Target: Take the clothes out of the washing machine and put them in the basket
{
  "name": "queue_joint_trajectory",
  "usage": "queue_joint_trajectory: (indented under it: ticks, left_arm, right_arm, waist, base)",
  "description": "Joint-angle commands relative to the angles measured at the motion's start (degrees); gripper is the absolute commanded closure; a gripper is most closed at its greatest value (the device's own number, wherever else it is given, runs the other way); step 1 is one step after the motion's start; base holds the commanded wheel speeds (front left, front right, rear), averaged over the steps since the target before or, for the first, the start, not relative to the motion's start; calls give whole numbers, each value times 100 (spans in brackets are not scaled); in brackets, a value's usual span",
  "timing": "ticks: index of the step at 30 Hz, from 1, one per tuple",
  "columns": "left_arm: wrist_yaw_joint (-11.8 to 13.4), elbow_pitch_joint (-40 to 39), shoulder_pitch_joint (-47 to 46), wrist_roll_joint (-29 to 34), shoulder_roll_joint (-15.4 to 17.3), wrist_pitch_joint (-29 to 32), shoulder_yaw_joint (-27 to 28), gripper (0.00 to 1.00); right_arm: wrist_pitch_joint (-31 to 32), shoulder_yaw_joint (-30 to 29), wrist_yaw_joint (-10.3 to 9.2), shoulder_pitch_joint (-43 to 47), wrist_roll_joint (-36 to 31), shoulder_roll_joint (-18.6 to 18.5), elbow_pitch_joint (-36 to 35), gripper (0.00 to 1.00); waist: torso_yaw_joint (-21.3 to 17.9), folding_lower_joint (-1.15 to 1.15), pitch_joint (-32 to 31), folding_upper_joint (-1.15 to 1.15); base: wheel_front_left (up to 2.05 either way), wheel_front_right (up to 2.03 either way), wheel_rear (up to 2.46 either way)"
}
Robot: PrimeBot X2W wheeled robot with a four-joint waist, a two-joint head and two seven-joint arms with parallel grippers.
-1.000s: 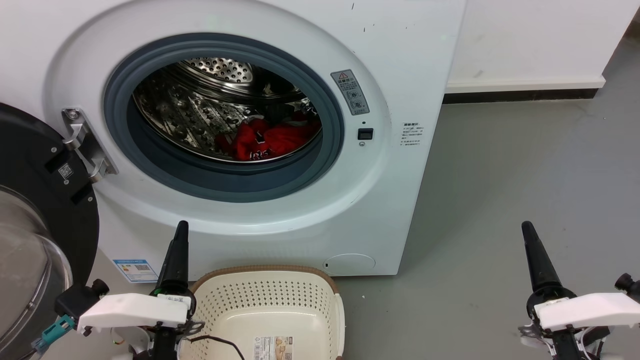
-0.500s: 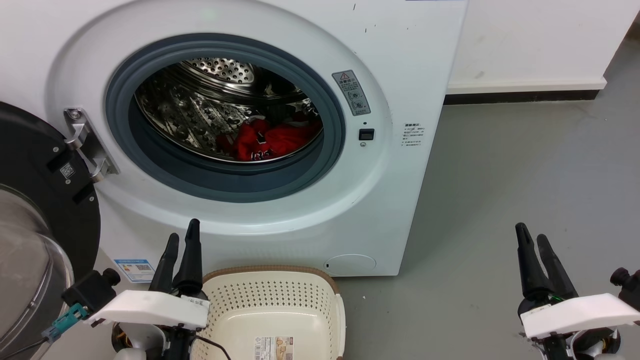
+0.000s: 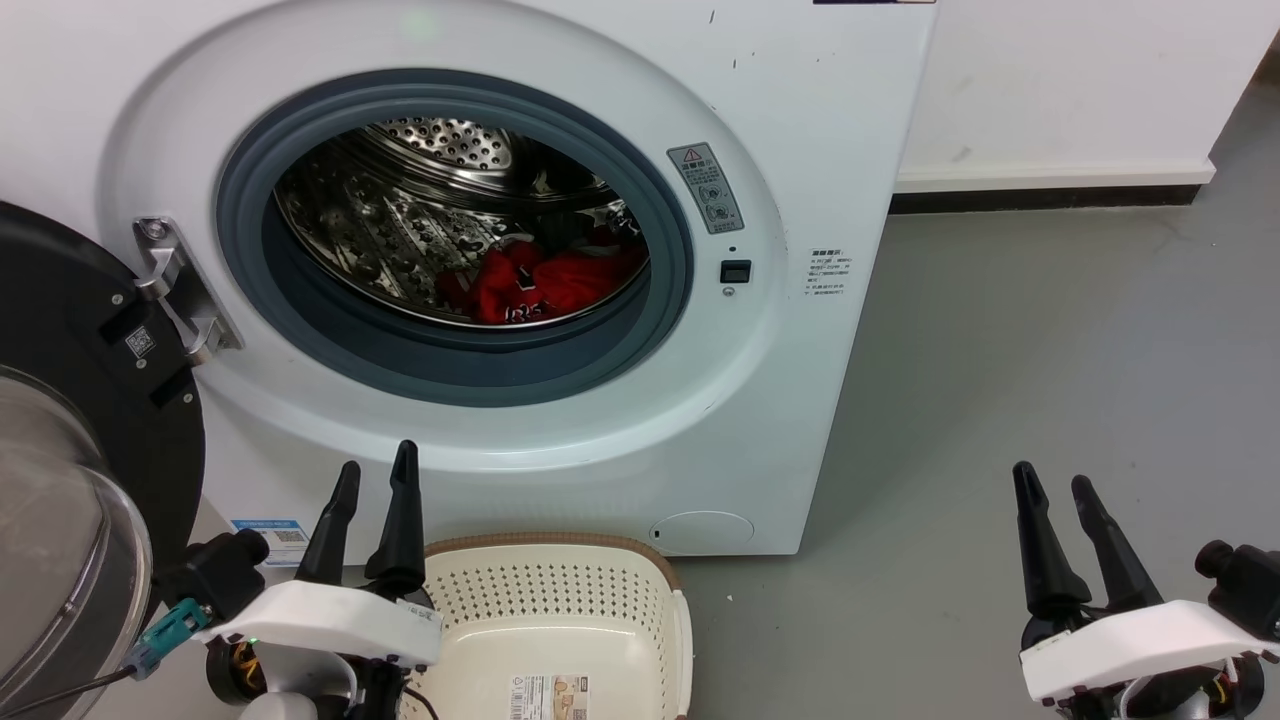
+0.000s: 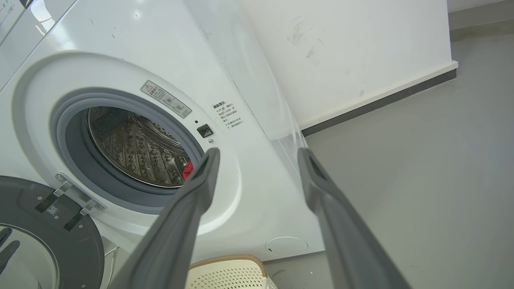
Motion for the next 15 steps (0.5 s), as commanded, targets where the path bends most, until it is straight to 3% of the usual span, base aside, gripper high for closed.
queue_joint_trajectory:
  ticks: [1, 15]
  left_arm:
    - [13, -35, -79, 251, 56, -72, -34, 0]
    - [116, 68, -93, 1116, 91, -272, -125, 0]
  right_arm:
    - [-56, 15, 1, 6, -258, 0, -120, 0]
    - [-77, 16, 1, 125, -1114, 2, -175, 0]
  waist:
    - [3, 0, -3, 0]
    - [24, 0, -7, 0]
  base:
    - [0, 0, 0]
    - [0, 0, 0]
